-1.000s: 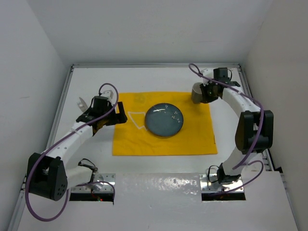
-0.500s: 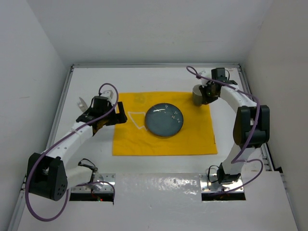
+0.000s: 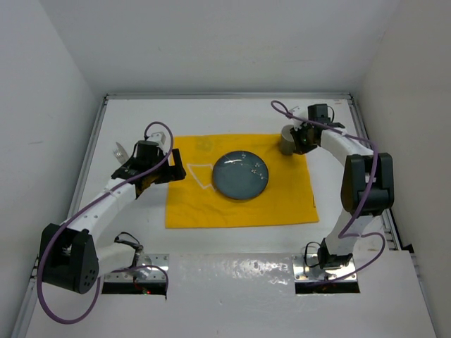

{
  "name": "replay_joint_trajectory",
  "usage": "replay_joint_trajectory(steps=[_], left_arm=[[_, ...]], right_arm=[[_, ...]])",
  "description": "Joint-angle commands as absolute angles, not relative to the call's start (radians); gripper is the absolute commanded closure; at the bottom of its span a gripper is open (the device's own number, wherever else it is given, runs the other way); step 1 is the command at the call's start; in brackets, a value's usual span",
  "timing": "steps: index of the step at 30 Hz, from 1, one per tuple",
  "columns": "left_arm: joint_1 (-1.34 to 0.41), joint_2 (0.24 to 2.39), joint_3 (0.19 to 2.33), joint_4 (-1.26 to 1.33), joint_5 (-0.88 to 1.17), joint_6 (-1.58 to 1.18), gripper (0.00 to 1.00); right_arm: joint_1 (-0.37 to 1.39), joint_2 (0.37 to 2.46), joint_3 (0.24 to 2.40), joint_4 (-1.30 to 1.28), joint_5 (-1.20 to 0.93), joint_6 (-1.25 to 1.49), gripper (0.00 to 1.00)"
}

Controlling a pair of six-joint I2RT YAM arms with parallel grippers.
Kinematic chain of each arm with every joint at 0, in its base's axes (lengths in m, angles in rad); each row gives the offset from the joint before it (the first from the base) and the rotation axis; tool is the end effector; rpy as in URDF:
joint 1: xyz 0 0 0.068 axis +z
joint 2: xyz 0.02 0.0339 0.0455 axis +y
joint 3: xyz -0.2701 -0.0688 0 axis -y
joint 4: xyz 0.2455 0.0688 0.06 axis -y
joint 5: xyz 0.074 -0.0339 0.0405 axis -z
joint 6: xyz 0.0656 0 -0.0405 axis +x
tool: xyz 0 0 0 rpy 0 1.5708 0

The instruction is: Set the dinner table for one person

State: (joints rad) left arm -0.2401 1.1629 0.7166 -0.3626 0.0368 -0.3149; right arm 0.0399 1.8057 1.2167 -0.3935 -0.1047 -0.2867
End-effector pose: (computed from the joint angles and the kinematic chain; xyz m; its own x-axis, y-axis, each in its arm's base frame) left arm 0.2486 -0.0634 0.2086 -0.7495 -0.1352 -0.6481 0.0317 0.9705 -0.2391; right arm 0.3970 0.0227 0.1739 -0.7697 -0.3122 -0.5569 -0.3287 0.9416 -0.0735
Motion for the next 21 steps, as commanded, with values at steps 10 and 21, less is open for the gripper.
replay_joint_trajectory(steps=[10, 21], left_arm=[[-0.225, 1.166, 0.718, -0.336, 0.028, -0.305, 0.06], [-0.225, 1.166, 0.719, -0.339, 0.031, -0.304, 0.06]], right_arm=[[0.018, 1.723, 1.163, -0.367, -0.014, -0.311, 0.99], [0.018, 1.721, 1.181, -0.377, -0.037, -0.278, 0.75]])
